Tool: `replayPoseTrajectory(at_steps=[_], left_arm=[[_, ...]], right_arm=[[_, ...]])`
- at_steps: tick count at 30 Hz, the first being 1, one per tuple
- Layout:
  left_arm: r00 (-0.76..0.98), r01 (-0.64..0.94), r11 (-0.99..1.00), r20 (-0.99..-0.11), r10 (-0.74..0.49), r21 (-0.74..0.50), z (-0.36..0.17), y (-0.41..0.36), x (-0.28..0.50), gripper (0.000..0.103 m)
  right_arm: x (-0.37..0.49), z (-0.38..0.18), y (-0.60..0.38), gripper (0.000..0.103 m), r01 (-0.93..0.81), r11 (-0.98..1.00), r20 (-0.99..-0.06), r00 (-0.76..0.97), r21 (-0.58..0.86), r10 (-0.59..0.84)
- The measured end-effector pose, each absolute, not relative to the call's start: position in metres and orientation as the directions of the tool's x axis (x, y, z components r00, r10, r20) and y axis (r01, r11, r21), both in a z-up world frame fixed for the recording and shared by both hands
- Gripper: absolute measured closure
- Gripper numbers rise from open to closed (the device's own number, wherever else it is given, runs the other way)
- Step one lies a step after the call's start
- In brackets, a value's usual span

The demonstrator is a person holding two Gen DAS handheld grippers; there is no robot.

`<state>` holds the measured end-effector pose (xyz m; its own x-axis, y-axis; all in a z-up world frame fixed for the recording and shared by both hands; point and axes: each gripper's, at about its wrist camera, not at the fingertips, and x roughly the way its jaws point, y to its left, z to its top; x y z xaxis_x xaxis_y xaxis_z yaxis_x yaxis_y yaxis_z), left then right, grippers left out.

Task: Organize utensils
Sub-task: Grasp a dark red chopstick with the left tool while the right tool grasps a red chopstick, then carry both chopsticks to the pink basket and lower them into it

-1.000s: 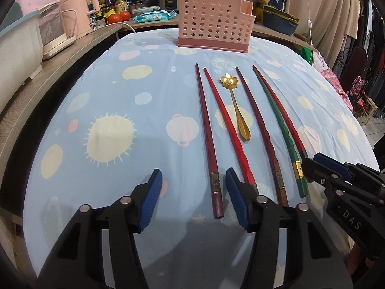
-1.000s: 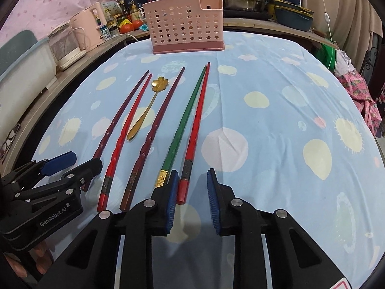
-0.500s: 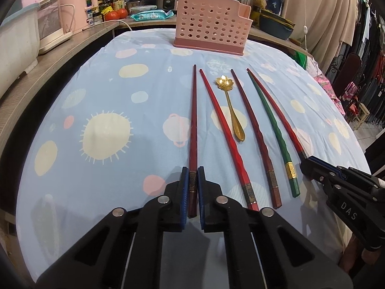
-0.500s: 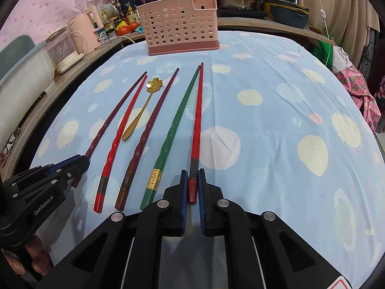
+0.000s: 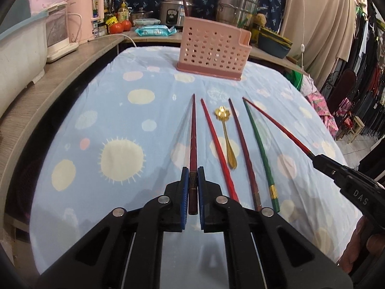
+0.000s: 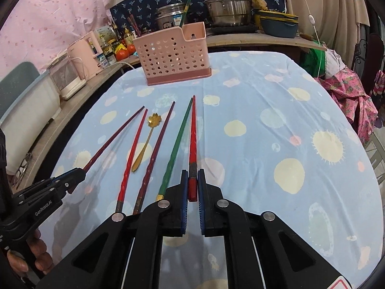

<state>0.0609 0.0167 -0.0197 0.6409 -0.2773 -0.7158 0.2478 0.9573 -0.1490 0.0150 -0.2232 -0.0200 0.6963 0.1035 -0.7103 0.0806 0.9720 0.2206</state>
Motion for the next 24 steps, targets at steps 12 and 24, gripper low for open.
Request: replayPoseTrajectory(at_steps=[12, 24], left_arm=[[0.768, 0.219, 0.963, -0.580, -0.271, -0.160, 0.055, 0.031, 0.087, 0.096], [0.839, 0.214, 0.958, -0.465, -0.281, -0.193, 0.118, 0.035, 0.137, 0.096]], right_arm=[[0.030, 0.062, -0.260, 0.096, 0.092, 0.954, -0.552, 0.829, 0.285, 0.085], [0.063, 0.117, -0.283, 0.096, 0.089, 0.945, -0.433, 0.899, 0.315, 0.060]])
